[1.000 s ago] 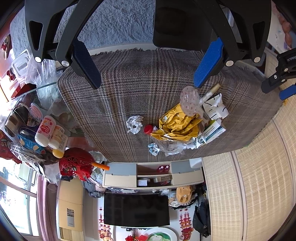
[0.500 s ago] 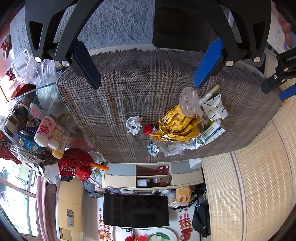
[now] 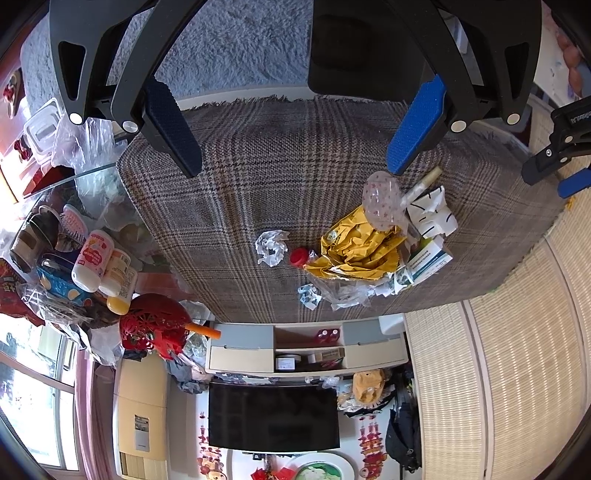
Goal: Collect trash
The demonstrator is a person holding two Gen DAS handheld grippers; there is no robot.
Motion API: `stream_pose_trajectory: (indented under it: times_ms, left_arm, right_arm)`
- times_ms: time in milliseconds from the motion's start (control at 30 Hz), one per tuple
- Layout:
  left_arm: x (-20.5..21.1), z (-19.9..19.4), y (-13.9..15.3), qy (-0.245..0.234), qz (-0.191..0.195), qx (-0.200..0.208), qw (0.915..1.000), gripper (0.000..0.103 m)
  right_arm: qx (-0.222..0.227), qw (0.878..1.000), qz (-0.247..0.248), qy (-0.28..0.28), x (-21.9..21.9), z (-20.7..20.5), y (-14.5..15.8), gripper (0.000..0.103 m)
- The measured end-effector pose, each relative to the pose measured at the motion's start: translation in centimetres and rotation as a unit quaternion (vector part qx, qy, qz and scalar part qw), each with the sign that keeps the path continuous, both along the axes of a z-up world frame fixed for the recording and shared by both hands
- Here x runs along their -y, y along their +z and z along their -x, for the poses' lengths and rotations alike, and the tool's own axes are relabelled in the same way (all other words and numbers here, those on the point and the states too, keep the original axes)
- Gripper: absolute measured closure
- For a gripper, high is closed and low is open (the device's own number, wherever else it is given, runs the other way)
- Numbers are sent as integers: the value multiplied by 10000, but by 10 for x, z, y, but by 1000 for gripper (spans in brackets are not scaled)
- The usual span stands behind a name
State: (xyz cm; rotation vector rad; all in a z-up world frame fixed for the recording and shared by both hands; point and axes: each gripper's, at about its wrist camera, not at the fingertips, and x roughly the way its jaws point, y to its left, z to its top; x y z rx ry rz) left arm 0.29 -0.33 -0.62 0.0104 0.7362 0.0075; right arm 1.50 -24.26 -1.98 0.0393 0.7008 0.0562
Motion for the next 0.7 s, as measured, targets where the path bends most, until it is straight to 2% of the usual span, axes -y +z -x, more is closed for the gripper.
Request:
stream_pose_trajectory:
  times_ms: [167, 700]
  left_arm:
    - [1, 0, -1, -7, 6, -9, 10000, 8]
    - [-8, -11, -19, -57, -9, -360, 9993, 8]
  right_arm:
    - [-12, 10000, -17, 7, 1, 1, 0, 3]
    - [-558, 9974, -381, 243, 0, -22, -20, 3]
